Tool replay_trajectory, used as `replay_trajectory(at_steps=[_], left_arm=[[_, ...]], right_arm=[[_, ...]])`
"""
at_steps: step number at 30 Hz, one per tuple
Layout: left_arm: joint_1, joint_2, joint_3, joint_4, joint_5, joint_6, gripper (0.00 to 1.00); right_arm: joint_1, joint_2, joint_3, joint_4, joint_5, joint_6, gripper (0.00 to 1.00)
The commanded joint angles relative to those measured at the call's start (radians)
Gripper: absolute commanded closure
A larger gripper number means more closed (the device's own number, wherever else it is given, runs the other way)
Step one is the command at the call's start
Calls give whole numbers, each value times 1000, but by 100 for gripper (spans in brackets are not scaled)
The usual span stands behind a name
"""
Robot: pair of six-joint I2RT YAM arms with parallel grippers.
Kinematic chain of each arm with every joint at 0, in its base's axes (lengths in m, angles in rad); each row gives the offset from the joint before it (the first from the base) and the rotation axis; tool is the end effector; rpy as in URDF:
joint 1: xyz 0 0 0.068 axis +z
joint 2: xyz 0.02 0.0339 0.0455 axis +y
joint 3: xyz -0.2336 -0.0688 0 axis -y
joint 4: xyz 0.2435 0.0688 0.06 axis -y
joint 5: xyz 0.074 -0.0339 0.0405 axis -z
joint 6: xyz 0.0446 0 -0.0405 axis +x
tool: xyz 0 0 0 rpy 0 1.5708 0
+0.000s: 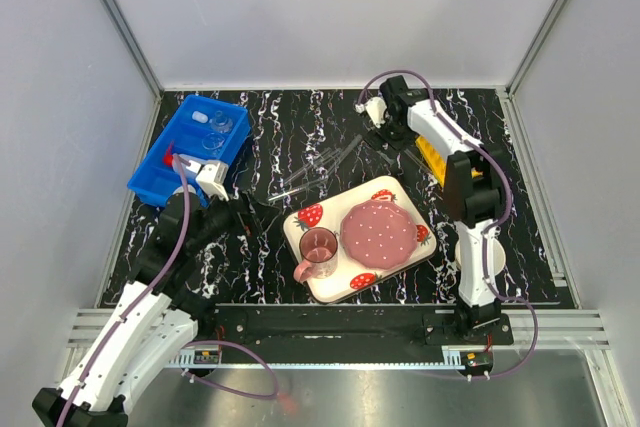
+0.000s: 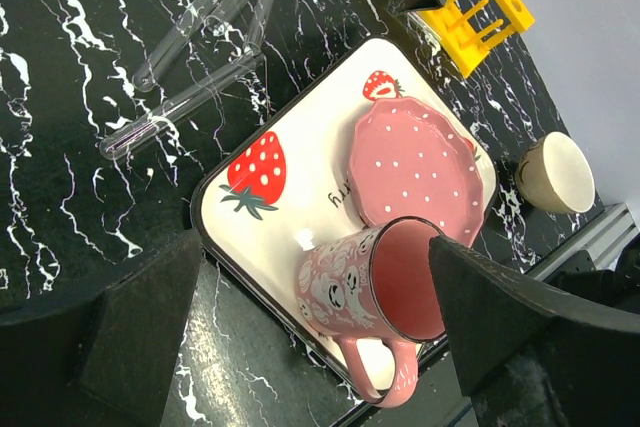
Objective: Organize the chemistry lab equipment
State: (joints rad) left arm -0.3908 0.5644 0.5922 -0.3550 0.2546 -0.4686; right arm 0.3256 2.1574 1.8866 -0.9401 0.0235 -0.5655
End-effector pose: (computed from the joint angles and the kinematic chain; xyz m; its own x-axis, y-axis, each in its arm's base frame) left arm 0.1578 -0.0772 0.2675 -0.5312 -0.2539 -0.8083 0.3914 0.7726 -0.4999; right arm 0.4189 0.1403 0.1897 -0.5816 -0.7617 -0.2856 -0.7385 0.6416 -0.2073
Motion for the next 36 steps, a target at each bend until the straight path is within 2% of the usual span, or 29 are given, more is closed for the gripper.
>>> replay_trajectory(at_steps=[1,6,11,13,19,23,32,36], left_arm=[[7,-9,9,2,-31,16,1],[7,-14,14,-19,-46,28,1],[7,-6,17,-25,-49,35,1],[7,-4,17,-24,-49,36,1],[9,12,17,-13,-46,35,1],[9,20,17,-6,-40,31,1],[9,23,21,5,-31,18,1],[10,15,20,17,-15,-4,1]], right_arm=[[-3,76,107,-14,108,-27,9],[-37,188,227,-72,78,-8,22],[-59,239,281,-94,70,-10,30],[-72,246,286,-94,67,-8,36],[-109,274,298,-104,47,-5,41],[-115,282,293,-121,10,-1,51],[-117,302,286,-146,-56,6,61],[-117,297,276,-152,-108,32,72]])
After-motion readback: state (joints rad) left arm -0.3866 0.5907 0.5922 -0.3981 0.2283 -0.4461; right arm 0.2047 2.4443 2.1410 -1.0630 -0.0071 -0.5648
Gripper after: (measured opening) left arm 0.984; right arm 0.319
